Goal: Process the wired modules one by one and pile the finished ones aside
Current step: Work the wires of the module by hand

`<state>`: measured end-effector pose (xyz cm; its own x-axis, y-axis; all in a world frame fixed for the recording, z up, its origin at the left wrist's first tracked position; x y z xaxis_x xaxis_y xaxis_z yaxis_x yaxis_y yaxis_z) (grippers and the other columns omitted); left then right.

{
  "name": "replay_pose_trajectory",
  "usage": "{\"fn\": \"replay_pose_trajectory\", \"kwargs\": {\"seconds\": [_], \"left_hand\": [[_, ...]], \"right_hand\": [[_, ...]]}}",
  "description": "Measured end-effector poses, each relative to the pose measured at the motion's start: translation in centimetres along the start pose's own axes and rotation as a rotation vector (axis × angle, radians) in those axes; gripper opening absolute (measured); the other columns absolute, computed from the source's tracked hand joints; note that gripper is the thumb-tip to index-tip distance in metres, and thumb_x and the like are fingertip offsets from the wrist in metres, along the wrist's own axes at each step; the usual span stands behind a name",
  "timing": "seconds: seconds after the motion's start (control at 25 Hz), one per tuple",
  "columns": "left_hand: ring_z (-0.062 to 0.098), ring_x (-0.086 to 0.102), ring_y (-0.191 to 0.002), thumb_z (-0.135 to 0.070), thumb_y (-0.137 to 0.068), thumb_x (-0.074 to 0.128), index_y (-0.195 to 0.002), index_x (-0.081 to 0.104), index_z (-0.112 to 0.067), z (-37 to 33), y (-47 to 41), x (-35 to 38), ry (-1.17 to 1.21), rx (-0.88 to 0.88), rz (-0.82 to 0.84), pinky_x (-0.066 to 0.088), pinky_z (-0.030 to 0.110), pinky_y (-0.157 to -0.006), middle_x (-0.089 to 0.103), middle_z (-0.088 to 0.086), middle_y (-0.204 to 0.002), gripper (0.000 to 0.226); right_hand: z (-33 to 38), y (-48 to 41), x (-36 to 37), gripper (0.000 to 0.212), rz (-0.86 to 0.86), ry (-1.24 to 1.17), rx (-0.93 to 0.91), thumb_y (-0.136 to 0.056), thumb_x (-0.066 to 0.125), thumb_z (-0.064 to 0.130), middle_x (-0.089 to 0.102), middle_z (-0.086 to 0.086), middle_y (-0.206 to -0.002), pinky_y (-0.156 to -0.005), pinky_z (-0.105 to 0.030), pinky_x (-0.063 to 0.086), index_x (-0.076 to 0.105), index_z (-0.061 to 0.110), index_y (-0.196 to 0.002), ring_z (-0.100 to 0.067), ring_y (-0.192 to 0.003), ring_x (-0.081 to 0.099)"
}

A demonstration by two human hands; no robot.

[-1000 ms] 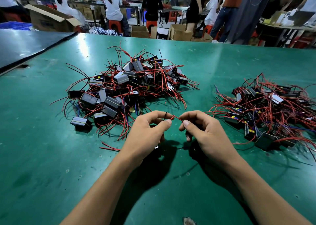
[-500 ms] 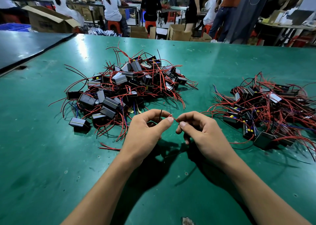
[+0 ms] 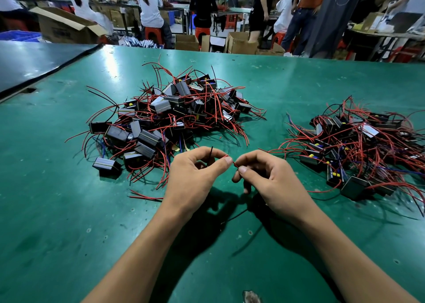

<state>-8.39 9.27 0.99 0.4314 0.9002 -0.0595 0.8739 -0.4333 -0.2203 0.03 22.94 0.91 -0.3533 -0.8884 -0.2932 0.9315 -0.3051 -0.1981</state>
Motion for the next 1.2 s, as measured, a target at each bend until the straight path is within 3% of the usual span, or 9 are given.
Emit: {"fn": "replay_pose_trajectory", "kwargs": {"seconds": [0.32,0.48,0.68,0.8,0.96,1.12,1.2], "left_hand": [[0.009,0.035,-0.052,-0.022,-0.081,0.079,-0.08,0.077,-0.02,-0.1,0.0,-0.2,-0.102,0.038,-0.025,0.031,0.021,-0.05,0.052,-0.011,-0.057,0.004],[0.007,0.039,-0.056,-0.02,-0.081,0.078,-0.077,0.077,-0.021,-0.5,0.1,-0.2,-0.157,0.074,-0.008,0.035,0.024,-0.056,0.064,0.002,-0.072,0.005],[0.004,0.044,-0.056,-0.013,-0.081,0.078,-0.079,0.078,-0.015,-1.9,0.6,0.6,-0.292,0.196,0.041,0.035,0.019,-0.054,0.06,-0.001,-0.07,0.003],[0.005,0.047,-0.057,-0.013,-0.082,0.078,-0.08,0.078,-0.013,-2.5,0.8,0.9,-0.339,0.259,0.05,0.037,0.018,-0.055,0.06,-0.004,-0.069,0.002],[0.005,0.048,-0.057,-0.013,-0.08,0.079,-0.078,0.078,-0.014,-2.8,1.0,0.9,-0.371,0.316,0.002,0.034,0.013,-0.055,0.055,-0.009,-0.065,0.002],[0.005,0.047,-0.057,-0.012,-0.08,0.08,-0.078,0.078,-0.013,-2.7,1.3,1.5,-0.425,0.352,-0.003,0.034,0.013,-0.055,0.055,-0.006,-0.065,0.003],[0.004,0.047,-0.057,-0.012,-0.08,0.08,-0.078,0.078,-0.014,-2.5,1.2,1.6,-0.424,0.342,0.008,0.033,0.013,-0.055,0.056,-0.006,-0.065,0.003]], "right_hand": [[-0.2,0.0,-0.1,0.012,-0.011,0.045,0.007,-0.095,0.063,0.005,0.074,-0.002,-0.076,-0.062,-0.034,0.049,0.067,0.017,-0.095,-0.018,-0.059,0.057],[0.5,0.1,-0.6,0.007,-0.067,0.161,-0.042,-0.093,0.068,0.014,0.075,0.006,-0.078,-0.069,-0.03,0.054,0.071,0.021,-0.093,-0.014,-0.068,0.066],[2.7,0.4,-0.9,0.003,-0.233,0.231,-0.184,-0.087,0.077,0.023,0.071,0.014,-0.076,-0.068,-0.012,0.045,0.075,0.021,-0.086,-0.001,-0.068,0.062],[2.1,0.1,-0.7,0.011,-0.217,0.202,-0.112,-0.088,0.076,0.023,0.062,0.016,-0.061,-0.058,-0.01,0.037,0.073,0.018,-0.078,0.0,-0.055,0.05],[0.9,-0.4,-0.8,0.019,-0.154,0.109,0.012,-0.091,0.072,0.027,0.064,-0.003,-0.064,-0.057,-0.02,0.038,0.074,0.011,-0.08,-0.004,-0.059,0.046],[-1.3,-0.7,-0.3,0.028,-0.097,0.063,0.171,-0.094,0.067,0.033,0.048,0.011,-0.056,-0.053,-0.02,0.03,0.071,0.013,-0.075,-0.003,-0.051,0.036],[-1.5,-0.7,-0.5,0.026,-0.108,0.018,0.167,-0.092,0.07,0.032,0.051,0.011,-0.056,-0.054,-0.019,0.032,0.068,0.017,-0.071,-0.002,-0.051,0.04]]}}
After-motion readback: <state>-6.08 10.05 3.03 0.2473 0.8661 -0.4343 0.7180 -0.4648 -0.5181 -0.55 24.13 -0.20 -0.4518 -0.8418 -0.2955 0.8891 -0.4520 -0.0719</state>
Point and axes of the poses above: each hand's wrist, its own y-axis away from the middle knuckle, its own x-axis out of the palm, z = x × y, the point moved 9 cm from there along -y, towards the middle knuckle
